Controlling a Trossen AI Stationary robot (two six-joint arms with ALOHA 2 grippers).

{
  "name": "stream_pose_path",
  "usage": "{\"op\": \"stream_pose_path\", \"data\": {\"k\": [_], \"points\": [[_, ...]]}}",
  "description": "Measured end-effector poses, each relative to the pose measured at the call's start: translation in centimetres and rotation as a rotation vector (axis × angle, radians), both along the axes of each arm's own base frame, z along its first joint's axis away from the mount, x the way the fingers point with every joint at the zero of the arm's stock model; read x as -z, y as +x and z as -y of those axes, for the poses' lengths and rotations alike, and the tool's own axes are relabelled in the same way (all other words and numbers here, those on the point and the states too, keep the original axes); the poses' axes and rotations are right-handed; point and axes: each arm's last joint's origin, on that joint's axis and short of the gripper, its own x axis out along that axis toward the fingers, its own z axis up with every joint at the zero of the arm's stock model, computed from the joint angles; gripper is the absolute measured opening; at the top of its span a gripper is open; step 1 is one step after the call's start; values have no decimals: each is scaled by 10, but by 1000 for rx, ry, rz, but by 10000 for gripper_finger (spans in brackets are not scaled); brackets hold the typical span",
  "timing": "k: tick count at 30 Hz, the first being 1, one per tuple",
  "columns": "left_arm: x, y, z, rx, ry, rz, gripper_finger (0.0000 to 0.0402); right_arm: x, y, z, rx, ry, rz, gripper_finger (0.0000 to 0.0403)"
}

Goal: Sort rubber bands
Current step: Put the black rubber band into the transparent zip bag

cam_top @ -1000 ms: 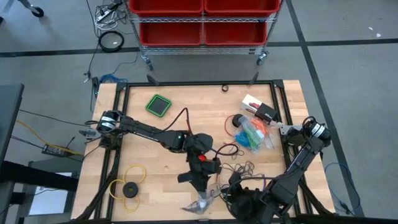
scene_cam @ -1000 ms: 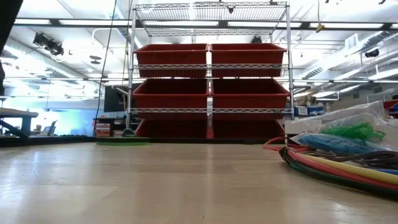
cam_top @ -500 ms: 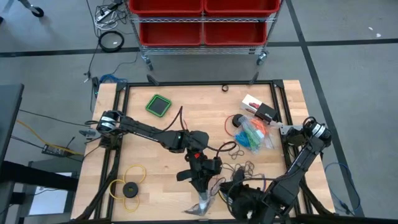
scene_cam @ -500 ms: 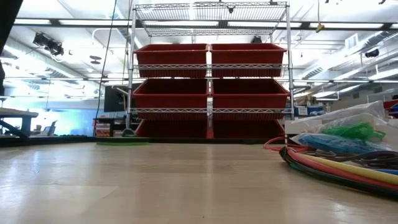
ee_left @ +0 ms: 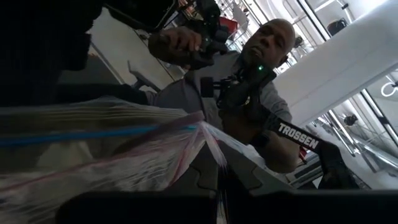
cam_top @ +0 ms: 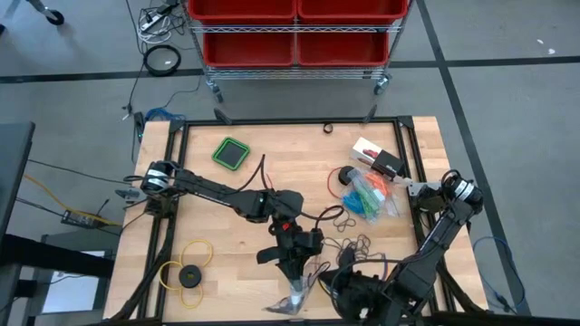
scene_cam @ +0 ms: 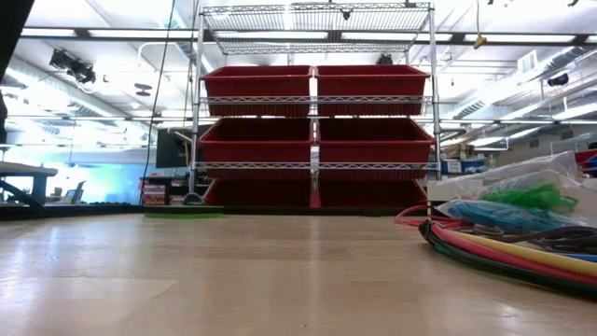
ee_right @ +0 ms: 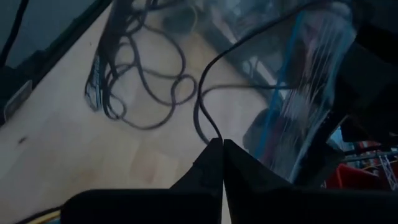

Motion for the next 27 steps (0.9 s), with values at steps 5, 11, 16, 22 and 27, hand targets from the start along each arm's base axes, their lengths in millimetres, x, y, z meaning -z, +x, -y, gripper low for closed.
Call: {"op": "stream_pose_path", "data": {"k": [5,11,16,22,27], "points": [[3,0,-1,0,16,-6,10,-6,0,-5,-21,55,17,0],[18,-1,-7,3,85,-51,10,-20,-5,-14,-59,116,48,0],[34,-4,-12,-49,185,-110,10,-34,-6,-16,-66,151,75,0],[45,-7,-15,-124,294,-137,10,-34,8,-4,-53,236,22,0],[54,-12,-14,-146,402,-147,10,-30,20,11,11,307,-26,0]]}}
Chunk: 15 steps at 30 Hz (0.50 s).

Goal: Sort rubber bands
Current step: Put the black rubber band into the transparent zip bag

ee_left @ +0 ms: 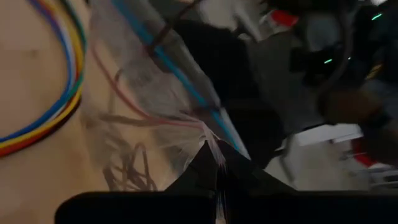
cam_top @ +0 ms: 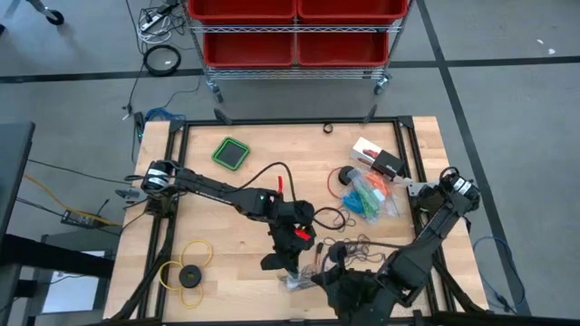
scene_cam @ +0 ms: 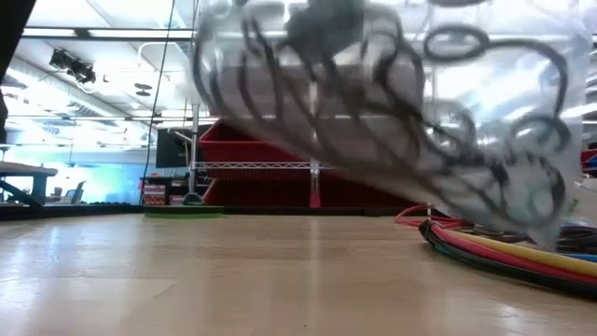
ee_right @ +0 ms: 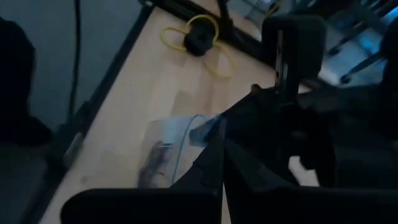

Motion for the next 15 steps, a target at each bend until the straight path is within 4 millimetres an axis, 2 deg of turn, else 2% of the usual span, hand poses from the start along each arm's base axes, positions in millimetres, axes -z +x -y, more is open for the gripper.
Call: {"op": "stream_pose_path", "data": {"k": [6,15], "points": [[6,-5,3,2,87,0,10,5,8,11,14,156,-116,0],[5,-5,8,-1,118,41,10,8,7,13,22,225,-179,0]]}}
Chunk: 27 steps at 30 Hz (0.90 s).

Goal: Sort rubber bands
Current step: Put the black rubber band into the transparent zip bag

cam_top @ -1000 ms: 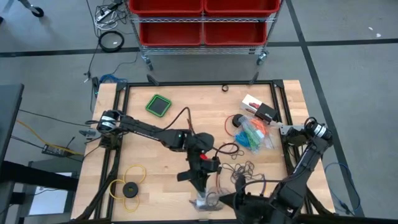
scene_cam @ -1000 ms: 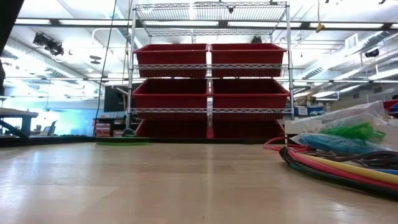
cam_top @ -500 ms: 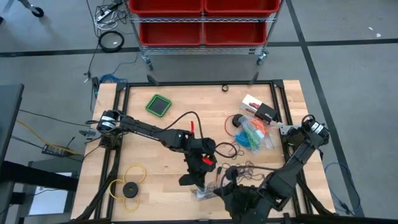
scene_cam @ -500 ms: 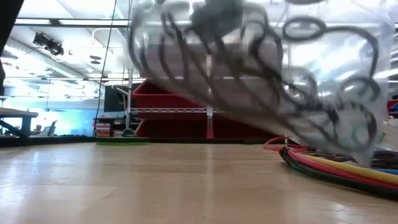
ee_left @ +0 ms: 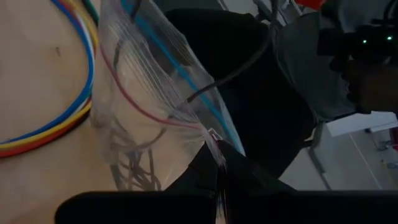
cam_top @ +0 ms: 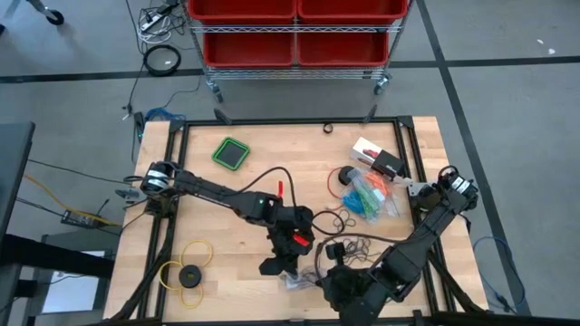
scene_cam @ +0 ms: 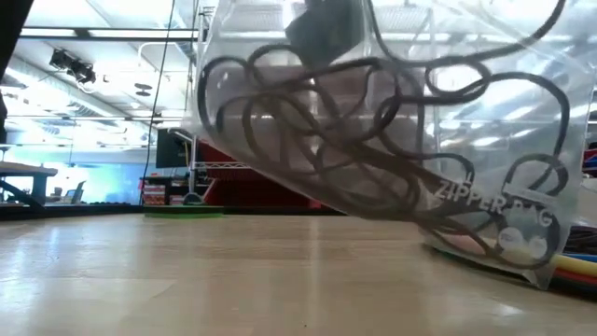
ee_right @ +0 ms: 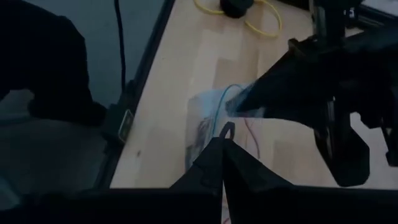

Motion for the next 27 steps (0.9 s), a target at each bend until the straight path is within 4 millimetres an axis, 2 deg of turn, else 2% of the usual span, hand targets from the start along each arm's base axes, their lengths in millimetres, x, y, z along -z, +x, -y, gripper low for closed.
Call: {"op": "stream_pose_path", "data": {"k": [14,27], "points": [[-3,-6,27,80,-6,66,10,4,3,10,57,26,-67,2],[-5,-5,24,26,63,103,10,2,6,9,39,78,-60,49]]}}
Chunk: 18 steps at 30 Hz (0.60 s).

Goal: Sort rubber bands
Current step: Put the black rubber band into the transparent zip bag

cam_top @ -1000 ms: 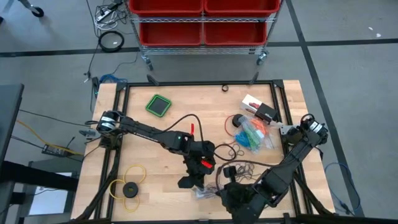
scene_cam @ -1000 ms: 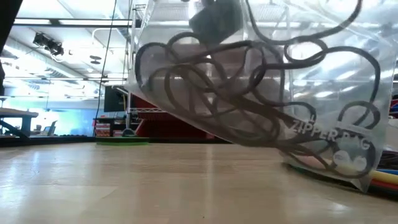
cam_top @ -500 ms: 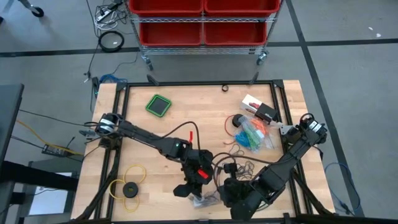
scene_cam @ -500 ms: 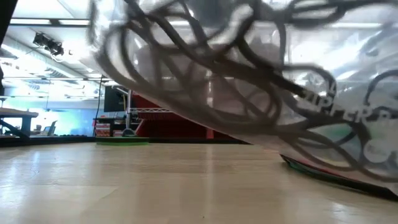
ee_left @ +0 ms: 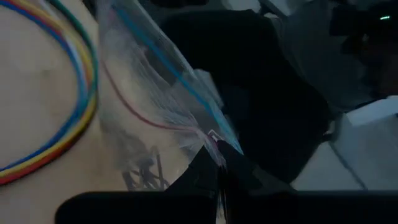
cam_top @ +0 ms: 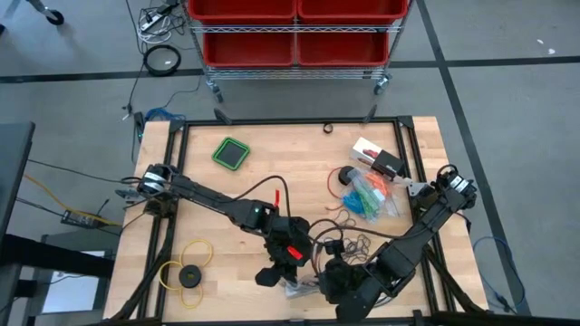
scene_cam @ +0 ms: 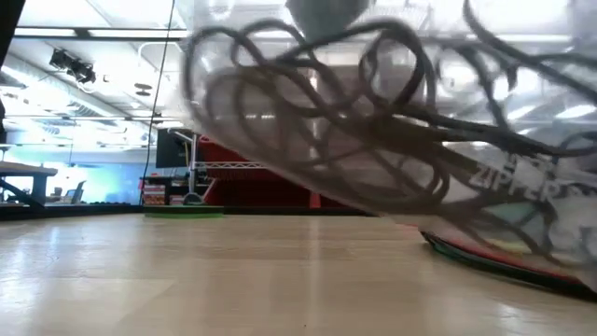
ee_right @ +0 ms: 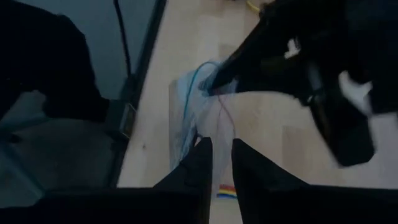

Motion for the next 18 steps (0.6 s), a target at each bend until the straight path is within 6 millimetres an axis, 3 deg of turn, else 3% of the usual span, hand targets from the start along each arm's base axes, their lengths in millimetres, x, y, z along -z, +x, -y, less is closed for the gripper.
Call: {"op": "stream_pose_path", "data": {"k": [9,13,18], "points": [[-41,-25,-36,-322,341,73,9,5,-12,1,80,-32,-61,50],[-61,-38,-42,-430,476,151,9,8,-20,1,137,-33,-110,50],[-52,-45,-39,-508,665,119,9,12,-34,5,267,-60,-168,50]]}}
